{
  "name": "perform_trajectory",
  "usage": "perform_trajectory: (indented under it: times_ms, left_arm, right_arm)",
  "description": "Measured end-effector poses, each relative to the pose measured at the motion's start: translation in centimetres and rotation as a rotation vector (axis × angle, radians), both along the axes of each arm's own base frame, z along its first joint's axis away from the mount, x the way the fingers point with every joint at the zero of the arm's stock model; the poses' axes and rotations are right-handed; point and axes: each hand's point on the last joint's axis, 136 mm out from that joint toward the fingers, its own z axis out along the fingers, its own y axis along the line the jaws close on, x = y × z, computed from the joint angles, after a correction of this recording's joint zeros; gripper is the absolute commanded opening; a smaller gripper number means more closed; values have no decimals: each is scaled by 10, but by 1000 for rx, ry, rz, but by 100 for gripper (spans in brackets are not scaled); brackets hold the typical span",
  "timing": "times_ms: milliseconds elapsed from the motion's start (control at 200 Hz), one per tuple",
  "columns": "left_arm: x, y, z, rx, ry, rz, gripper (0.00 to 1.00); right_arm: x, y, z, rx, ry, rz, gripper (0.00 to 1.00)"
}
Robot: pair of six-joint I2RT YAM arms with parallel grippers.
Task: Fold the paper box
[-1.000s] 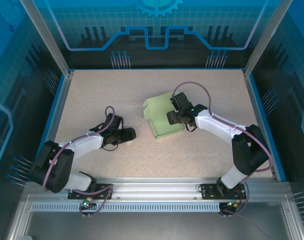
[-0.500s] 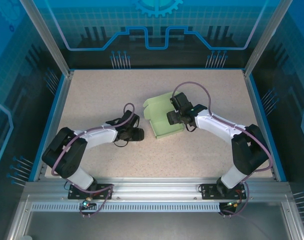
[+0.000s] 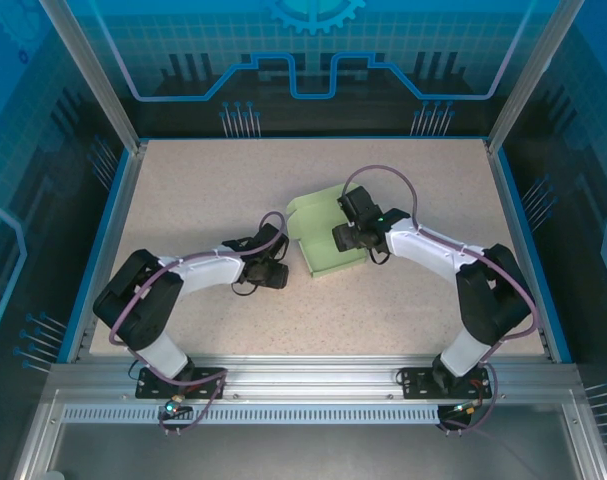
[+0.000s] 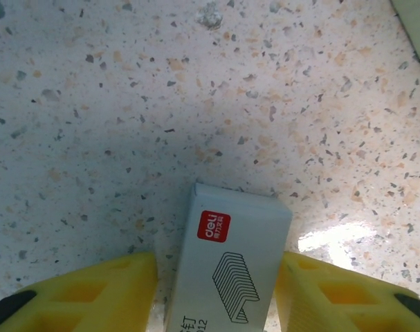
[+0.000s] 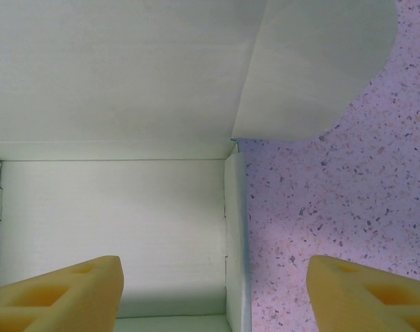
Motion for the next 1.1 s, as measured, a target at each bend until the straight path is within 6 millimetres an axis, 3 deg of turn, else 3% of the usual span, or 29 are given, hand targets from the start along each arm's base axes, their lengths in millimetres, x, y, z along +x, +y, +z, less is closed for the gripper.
perform_trajectory:
  times_ms: [305,370,465,595,715,890,1096]
  left_arm:
    - [-1,1,7,11,-15,-18,34]
    - [-2,-2,21,-8,-47,-31,33]
    - [-2,-17,58,-69,-148,-91,32]
    - [-3,-55,106,-161,-274,-240,32]
    - [5,-93,125,-177,-323,-381,32]
    - [34,-131,115,-117,-333,-517,32]
    - [60,-155,81,-20,-290,-637,32]
  right_arm:
    - [4,0,9,-17,-14,12,72]
    - [4,-2,13,-26,-17,19,72]
    - [4,-6,24,-14,-23,26,73]
    - [8,-24,47,46,-49,1,73]
    - [13,-51,75,124,-101,-55,73]
    - [0,-92,87,181,-137,-141,73]
    - [-18,-103,67,182,-89,-160,73]
